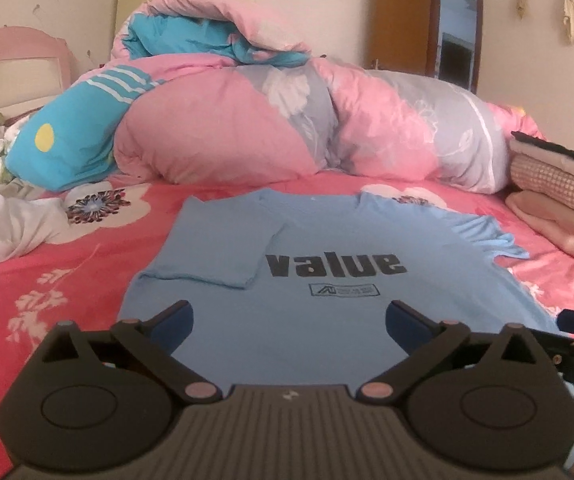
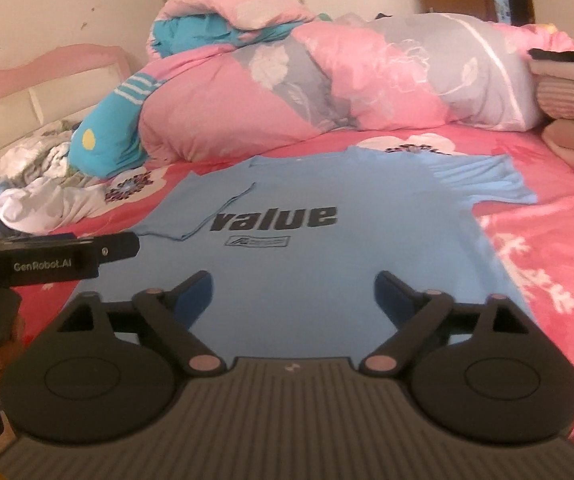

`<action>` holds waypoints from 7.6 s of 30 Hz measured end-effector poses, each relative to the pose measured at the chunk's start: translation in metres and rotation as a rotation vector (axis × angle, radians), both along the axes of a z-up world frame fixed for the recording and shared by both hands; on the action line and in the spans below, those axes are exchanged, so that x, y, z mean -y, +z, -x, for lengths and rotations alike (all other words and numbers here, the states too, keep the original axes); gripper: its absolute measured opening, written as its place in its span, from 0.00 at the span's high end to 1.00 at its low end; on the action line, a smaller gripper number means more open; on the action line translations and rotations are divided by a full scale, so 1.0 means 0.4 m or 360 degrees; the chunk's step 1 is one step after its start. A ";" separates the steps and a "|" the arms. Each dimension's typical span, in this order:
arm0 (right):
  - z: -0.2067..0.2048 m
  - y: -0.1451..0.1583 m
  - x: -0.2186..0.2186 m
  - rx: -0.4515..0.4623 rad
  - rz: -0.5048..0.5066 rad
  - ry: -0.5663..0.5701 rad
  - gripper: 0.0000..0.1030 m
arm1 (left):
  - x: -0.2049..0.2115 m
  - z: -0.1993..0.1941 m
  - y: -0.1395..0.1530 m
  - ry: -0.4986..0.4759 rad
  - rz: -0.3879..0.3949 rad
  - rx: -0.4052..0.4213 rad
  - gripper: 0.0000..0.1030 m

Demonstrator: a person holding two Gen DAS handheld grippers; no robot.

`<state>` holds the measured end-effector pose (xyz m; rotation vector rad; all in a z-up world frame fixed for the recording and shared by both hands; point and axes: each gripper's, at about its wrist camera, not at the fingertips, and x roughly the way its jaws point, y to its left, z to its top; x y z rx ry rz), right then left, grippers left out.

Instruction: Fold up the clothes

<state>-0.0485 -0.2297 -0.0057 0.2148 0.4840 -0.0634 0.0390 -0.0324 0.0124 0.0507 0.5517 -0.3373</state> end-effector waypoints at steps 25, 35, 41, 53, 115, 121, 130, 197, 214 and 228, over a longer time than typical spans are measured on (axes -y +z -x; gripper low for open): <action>-0.041 0.049 0.156 -0.0075 0.0035 -0.0206 0.01 | 0.172 -0.098 0.028 -0.0051 -0.0017 -0.0133 0.00; -0.076 0.026 0.192 -0.0136 -0.0004 -0.0258 0.01 | 0.231 -0.150 0.018 -0.0043 -0.0061 -0.0203 0.00; -0.099 0.005 0.221 -0.0168 -0.0003 -0.0283 0.01 | 0.285 -0.192 -0.006 -0.0044 -0.0130 -0.0251 0.00; -0.167 -0.053 0.281 -0.0250 -0.0018 -0.0347 0.01 | 0.341 -0.283 -0.063 -0.0001 -0.0219 -0.0351 0.00; -0.350 -0.211 0.796 -0.0073 -0.0403 -0.0466 0.80 | 1.202 -0.688 -0.148 -0.0803 -0.0070 -0.0572 0.36; -0.344 -0.216 0.805 -0.0055 -0.0443 -0.0468 0.79 | 1.262 -0.682 -0.187 -0.0759 -0.0196 -0.0578 0.43; -0.339 -0.215 0.801 -0.0054 -0.0440 -0.0463 0.79 | 1.297 -0.685 -0.204 -0.0695 -0.0287 -0.0534 0.63; -0.398 -0.083 0.279 -0.0200 0.0173 0.0510 0.89 | 0.320 -0.764 -0.154 -0.0412 0.0279 -0.0469 0.66; -0.399 -0.103 0.145 -0.0203 0.0975 0.0623 0.97 | 0.351 -0.748 -0.235 -0.0487 0.0115 -0.0472 0.67; -0.367 -0.056 0.241 -0.0197 0.0834 0.0643 0.83 | 0.343 -0.643 -0.129 -0.0627 0.0083 -0.0170 0.66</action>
